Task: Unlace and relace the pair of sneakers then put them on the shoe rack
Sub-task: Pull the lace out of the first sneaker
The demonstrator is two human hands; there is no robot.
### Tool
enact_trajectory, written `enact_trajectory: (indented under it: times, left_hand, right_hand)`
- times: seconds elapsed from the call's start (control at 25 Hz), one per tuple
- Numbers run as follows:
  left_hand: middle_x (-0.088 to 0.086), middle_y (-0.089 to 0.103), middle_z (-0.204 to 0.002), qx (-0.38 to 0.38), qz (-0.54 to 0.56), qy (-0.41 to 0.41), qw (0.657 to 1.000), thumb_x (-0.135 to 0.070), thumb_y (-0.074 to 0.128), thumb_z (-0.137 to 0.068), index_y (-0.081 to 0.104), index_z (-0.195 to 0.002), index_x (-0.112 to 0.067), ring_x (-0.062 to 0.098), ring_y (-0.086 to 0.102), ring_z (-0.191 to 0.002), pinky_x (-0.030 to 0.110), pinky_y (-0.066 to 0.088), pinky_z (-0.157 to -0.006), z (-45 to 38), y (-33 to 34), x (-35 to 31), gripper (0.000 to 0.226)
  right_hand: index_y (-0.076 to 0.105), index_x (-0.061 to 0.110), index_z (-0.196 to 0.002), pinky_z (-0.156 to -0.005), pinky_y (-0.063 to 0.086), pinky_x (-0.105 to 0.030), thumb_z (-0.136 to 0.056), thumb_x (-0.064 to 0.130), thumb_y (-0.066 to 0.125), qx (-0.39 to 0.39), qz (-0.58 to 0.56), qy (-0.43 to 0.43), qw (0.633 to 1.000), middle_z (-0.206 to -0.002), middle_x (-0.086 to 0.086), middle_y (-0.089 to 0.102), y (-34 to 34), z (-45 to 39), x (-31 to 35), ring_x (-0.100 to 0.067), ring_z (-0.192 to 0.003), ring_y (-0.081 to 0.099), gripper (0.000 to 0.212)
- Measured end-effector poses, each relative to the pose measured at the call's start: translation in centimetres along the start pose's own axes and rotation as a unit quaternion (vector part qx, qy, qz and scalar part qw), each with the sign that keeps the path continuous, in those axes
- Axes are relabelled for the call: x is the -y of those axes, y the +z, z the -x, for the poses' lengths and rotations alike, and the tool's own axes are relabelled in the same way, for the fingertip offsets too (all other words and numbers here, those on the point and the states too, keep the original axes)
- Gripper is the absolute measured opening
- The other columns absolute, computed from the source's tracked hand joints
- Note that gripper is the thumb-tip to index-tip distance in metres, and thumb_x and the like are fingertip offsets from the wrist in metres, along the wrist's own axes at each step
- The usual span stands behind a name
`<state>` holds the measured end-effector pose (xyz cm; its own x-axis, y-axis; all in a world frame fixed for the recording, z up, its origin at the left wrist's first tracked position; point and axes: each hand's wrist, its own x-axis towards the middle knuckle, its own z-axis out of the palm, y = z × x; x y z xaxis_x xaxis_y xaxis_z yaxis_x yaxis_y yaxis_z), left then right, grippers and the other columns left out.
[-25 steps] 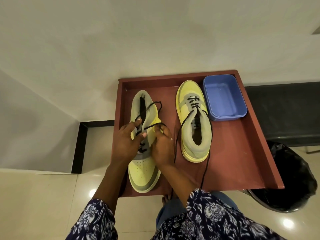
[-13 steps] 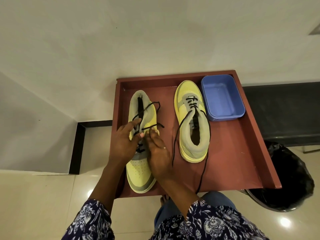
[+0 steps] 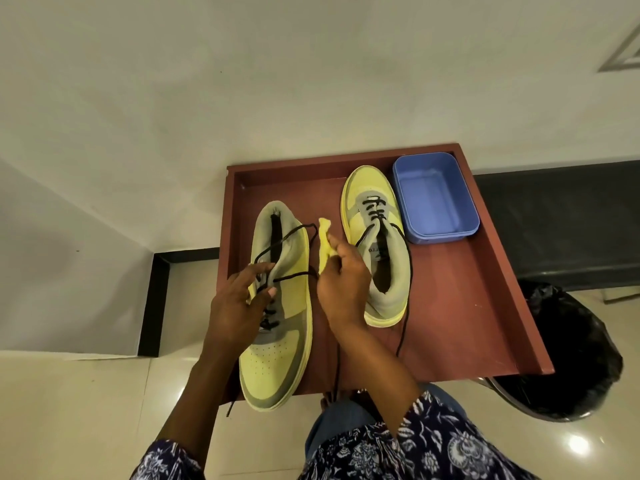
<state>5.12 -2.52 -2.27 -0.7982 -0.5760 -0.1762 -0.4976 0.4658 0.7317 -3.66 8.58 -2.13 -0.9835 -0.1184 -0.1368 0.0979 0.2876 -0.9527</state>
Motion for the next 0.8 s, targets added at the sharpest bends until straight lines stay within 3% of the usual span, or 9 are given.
enact_trajectory:
  times: [0.12,0.2,0.32,0.4,0.52,0.68,0.8]
  left_hand:
    - [0.002,0.057,-0.093,0.002,0.006,0.004,1.000,-0.015,0.059,-0.088,0.057,-0.117,-0.028,0.025,0.062,-0.087,0.042,0.057,-0.076,0.4,0.0,-0.1,0.031]
    - [0.002,0.058,-0.092,0.003,0.010,0.006,1.000,-0.013,0.058,-0.088,0.057,-0.116,-0.027,0.024,0.063,-0.086,0.040,0.057,-0.075,0.5,0.0,0.0,0.031]
    - [0.004,0.060,-0.093,-0.003,0.015,0.012,1.000,-0.011,0.057,-0.089,0.058,-0.114,-0.026,0.022,0.063,-0.083,0.029,0.054,-0.068,0.6,0.2,0.0,0.029]
    - [0.007,0.062,-0.094,-0.007,0.016,0.012,1.000,-0.010,0.055,-0.090,0.057,-0.114,-0.025,0.021,0.063,-0.081,0.026,0.053,-0.067,0.7,0.3,-0.2,0.028]
    - [0.008,0.064,-0.099,-0.022,0.015,-0.003,1.000,-0.018,0.051,-0.092,0.057,-0.113,-0.024,0.023,0.063,-0.087,0.040,0.056,-0.077,0.6,0.6,-0.6,0.022]
    - [0.005,0.065,-0.094,-0.063,0.002,-0.012,0.998,-0.040,0.056,-0.087,0.061,-0.102,-0.023,0.021,0.059,-0.088,0.034,0.051,-0.076,-0.1,1.2,-1.4,0.024]
    - [0.005,0.064,-0.095,-0.075,-0.020,-0.008,0.997,-0.031,0.061,-0.086,0.062,-0.098,-0.016,0.022,0.060,-0.089,0.032,0.050,-0.075,0.0,1.6,-1.5,0.020]
  right_hand:
    - [0.055,0.009,-0.127,-0.098,0.042,-0.031,-0.087,-0.003,0.040,0.077,0.056,0.093,0.991,-0.128,-0.010,0.059,0.9,-1.9,0.4,-0.026,-0.120,0.052,0.045]
    - [0.056,0.000,-0.123,-0.096,0.044,-0.039,-0.085,-0.004,0.039,0.140,0.070,0.140,0.978,-0.125,-0.018,0.059,1.2,-2.5,0.1,-0.034,-0.116,0.053,0.042]
    - [0.048,-0.006,-0.127,-0.104,0.040,-0.046,-0.086,-0.005,0.036,0.198,0.068,0.140,0.968,-0.130,-0.023,0.053,1.7,-2.5,-0.4,-0.037,-0.122,0.048,0.043]
    - [0.037,0.007,-0.140,-0.108,0.034,-0.031,-0.091,-0.001,0.032,0.220,0.066,0.114,0.967,-0.140,-0.012,0.047,1.6,-2.0,-1.1,-0.028,-0.130,0.042,0.050]
    - [0.037,0.009,-0.141,-0.086,0.032,-0.010,-0.093,-0.004,0.034,0.213,0.109,0.047,0.970,-0.134,-0.010,0.052,0.9,0.4,-2.7,-0.025,-0.124,0.048,0.049]
    - [0.059,0.006,-0.120,-0.093,0.043,-0.020,-0.090,-0.006,0.042,0.156,0.113,0.005,0.981,-0.117,-0.007,0.064,1.1,3.3,-5.5,-0.023,-0.110,0.058,0.037]
    - [0.057,0.012,-0.126,-0.093,0.038,-0.016,-0.091,-0.002,0.044,0.150,0.106,0.038,0.982,-0.125,-0.004,0.061,0.9,3.9,-6.2,-0.021,-0.116,0.056,0.040]
